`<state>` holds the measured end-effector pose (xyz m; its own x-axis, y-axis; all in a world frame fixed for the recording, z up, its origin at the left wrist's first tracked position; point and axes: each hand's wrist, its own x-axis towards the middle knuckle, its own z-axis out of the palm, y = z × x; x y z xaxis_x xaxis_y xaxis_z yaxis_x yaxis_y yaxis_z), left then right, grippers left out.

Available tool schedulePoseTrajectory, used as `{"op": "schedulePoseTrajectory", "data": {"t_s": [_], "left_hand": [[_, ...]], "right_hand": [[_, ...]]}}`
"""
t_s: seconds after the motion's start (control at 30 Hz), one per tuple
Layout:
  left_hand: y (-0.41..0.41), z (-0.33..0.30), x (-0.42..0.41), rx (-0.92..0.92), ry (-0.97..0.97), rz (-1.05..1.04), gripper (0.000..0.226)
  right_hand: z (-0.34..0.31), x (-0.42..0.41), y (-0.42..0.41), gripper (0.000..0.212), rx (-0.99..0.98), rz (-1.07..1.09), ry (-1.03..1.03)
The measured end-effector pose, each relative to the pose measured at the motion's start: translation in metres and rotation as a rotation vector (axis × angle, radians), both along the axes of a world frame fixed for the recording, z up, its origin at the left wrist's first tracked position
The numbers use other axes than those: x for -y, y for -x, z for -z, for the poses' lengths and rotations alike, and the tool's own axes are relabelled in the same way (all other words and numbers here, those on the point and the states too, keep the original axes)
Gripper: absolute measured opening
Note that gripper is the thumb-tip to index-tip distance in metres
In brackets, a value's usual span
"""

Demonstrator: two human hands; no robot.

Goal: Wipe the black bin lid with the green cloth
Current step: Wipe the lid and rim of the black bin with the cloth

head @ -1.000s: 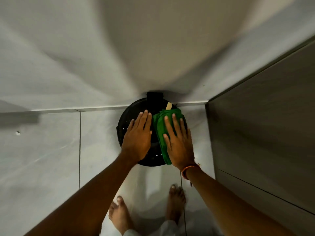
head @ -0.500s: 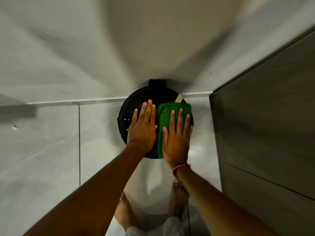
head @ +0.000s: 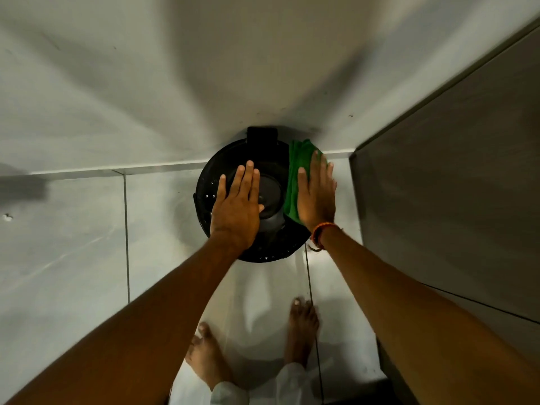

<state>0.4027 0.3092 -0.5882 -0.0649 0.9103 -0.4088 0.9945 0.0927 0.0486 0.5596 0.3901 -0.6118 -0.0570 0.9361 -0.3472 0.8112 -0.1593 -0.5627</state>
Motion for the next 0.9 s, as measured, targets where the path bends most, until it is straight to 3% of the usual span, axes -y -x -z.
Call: {"op": "schedulePoseTrajectory", "data": {"t_s": [0.17, 0.33, 0.63, 0.8, 0.9], "left_hand": [[0.001, 0.0, 0.001, 0.005, -0.011, -0.011, 0.073], [0.004, -0.002, 0.003, 0.017, -0.001, 0.001, 0.08], [0.005, -0.003, 0.001, 0.012, 0.003, 0.001, 0.072], [0.005, -0.005, 0.002, 0.028, 0.01, -0.005, 0.075], [0.009, -0.006, 0.002, 0.029, 0.037, 0.033, 0.086]], "right_hand": [[0.008, 0.084, 0.014, 0.065, 0.24, -0.043, -0.182], [0.014, 0.154, 0.033, 0.065, 0.184, -0.081, -0.173], [-0.006, 0.013, 0.006, 0.066, 0.121, -0.214, -0.134], [-0.005, 0.069, 0.023, 0.068, 0.32, -0.228, -0.181], [-0.002, 0.116, 0.037, 0.065, 0.271, -0.246, -0.217]]}}
